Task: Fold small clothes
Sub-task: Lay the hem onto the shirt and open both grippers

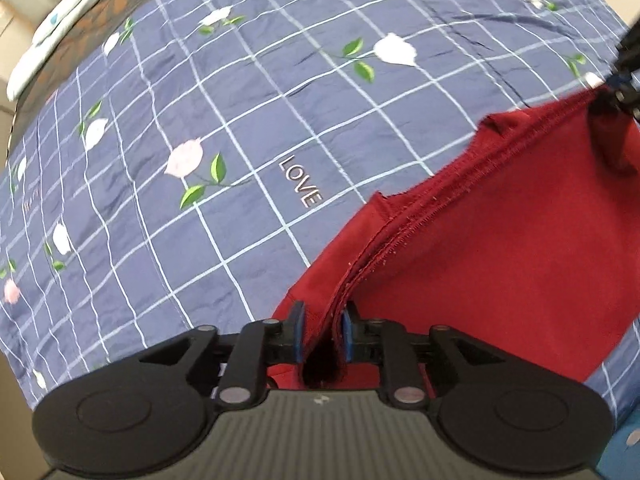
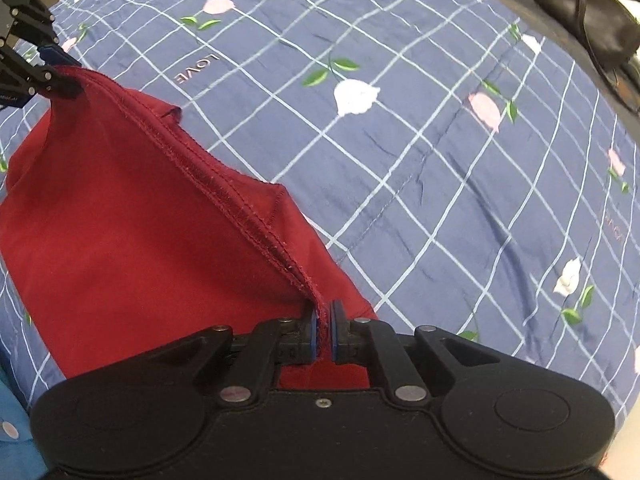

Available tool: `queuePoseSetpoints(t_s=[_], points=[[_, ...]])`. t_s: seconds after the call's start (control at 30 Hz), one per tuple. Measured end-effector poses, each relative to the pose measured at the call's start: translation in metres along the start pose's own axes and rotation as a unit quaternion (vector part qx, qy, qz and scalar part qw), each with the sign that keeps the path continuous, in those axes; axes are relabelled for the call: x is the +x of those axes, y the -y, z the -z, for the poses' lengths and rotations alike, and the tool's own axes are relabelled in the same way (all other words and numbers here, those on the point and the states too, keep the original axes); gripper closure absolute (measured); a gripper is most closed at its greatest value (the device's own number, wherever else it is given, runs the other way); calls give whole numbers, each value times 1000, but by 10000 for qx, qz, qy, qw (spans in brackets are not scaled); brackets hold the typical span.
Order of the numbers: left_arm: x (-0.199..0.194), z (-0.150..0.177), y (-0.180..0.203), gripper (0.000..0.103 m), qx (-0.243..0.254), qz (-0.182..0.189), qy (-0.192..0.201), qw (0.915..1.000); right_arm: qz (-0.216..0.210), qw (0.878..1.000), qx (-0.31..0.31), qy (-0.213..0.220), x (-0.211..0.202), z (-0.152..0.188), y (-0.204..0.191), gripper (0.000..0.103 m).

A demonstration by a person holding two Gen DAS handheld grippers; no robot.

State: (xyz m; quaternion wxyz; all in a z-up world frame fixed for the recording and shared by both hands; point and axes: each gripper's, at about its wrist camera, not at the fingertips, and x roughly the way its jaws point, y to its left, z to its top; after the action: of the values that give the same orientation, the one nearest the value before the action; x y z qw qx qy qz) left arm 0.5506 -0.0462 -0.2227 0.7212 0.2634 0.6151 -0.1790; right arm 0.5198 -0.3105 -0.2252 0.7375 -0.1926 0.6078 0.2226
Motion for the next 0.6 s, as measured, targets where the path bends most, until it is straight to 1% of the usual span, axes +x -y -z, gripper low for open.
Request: queuePoseSetpoints(t_s=[0.03,0.07,0.1,0.13,0.2,0.23,0.27,0.3,0.33,0.37,0.4,0.47,0.6], points=[[2,-1,-1,74,-69,-34,-9,10000,-7,10000,59,-10,1,0,1,95],[3,-1,-2,67,-127,-72,-11,9999,-3,9999,123,-14,2,0,2,87],[4,-1,-4,56,-190,-110,-11,9998,31,9998,203,-16,3,0,3,79],[3,0,-5,50,-257,-141,-12,9996,48,9996,272,-16,4,0,6,76],[3,1,-8,29,-403,-209,7,9990,100,9990,425,-6,4,1,9,65],[1,2,-10,26,-480,-246,24,9985,129,9987,493,2,4,1,10,61],[0,3,-12,21,-556,-275,36,9981,181,9982,563,13,4,2,11,48],[-1,5,-15,17,-672,-309,37,9973,248,9977,627,27,3,3,13,32],[-3,6,-16,16,-783,-334,52,9964,345,9968,718,55,1,4,14,24],[-5,8,-17,13,-883,-347,67,9955,465,9954,828,101,-1,6,16,12],[-8,11,-19,11,-1015,-353,83,9942,592,9935,955,155,-3,8,19,6],[-15,17,-21,7,-1270,-361,137,9912,780,9884,1283,234,-7,13,27,3],[-29,34,-21,7,-1662,-277,241,9854,498,9743,2134,523,-22,25,46,2]])
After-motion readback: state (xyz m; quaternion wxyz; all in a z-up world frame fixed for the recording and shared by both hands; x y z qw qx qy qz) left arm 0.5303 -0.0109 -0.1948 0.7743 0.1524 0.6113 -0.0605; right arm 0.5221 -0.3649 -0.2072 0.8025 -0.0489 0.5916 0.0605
